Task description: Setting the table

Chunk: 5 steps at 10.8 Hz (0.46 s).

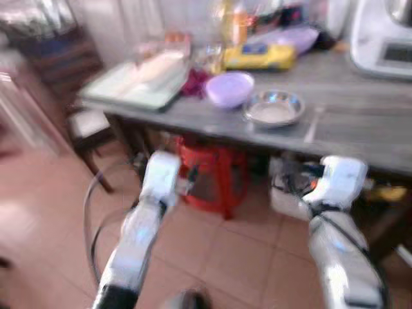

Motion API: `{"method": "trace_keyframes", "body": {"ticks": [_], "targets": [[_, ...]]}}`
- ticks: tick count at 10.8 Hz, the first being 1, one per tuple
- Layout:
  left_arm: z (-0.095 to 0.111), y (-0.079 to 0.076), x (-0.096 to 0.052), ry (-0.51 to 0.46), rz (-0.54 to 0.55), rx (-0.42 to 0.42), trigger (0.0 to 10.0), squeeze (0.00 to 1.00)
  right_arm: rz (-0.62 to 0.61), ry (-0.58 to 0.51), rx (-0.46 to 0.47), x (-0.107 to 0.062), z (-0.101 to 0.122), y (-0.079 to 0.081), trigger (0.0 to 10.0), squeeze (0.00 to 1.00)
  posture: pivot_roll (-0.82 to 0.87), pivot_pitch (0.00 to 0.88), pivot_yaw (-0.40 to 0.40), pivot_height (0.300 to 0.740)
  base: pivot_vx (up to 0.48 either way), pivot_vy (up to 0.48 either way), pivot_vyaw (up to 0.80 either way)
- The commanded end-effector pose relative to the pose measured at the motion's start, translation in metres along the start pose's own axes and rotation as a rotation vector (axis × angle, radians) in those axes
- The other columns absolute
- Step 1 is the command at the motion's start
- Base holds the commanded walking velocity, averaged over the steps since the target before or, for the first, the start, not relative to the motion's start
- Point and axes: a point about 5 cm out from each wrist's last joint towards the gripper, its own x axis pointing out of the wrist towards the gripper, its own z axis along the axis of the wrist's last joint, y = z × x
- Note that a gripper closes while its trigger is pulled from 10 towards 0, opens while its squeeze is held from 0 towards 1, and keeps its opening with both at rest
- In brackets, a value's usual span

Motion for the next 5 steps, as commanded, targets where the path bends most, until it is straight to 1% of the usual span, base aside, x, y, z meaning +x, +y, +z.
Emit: {"method": "trace_keyframes", "body": {"ticks": [1, 2, 4, 5], "targets": [[0.0128, 0.0004, 0.0072, -0.043, -0.016, 0.029, 10.0, 0.00, -0.005, 0.002, -0.001, 0.0005, 0.0003, -0.0003, 10.0, 0.00, -0.12, 0.088, 0.145, 0.740, -0.304, 0.000, 0.00], [0.0126, 0.0003, 0.0069, -0.043, -0.017, 0.032, 10.0, 0.00, -0.007, 0.001, -0.003, 0.0007, 0.0004, -0.0007, 10.0, 0.00, -0.12, 0.090, 0.145, 0.740, -0.304, 0.000, 0.00], [0.0114, -0.0001, 0.0053, -0.039, -0.024, 0.039, 10.0, 0.00, -0.043, -0.027, 0.001, -0.0013, 0.0034, -0.0054, 10.0, 0.00, -0.11, 0.092, 0.143, 0.740, -0.298, 0.000, 0.00], [0.0110, 0.0001, 0.0054, -0.037, -0.024, 0.041, 10.0, 0.00, -0.053, -0.021, -0.001, -0.0036, 0.0020, -0.0088, 10.0, 0.00, -0.11, 0.091, 0.143, 0.740, -0.300, 0.000, 0.00]]}}
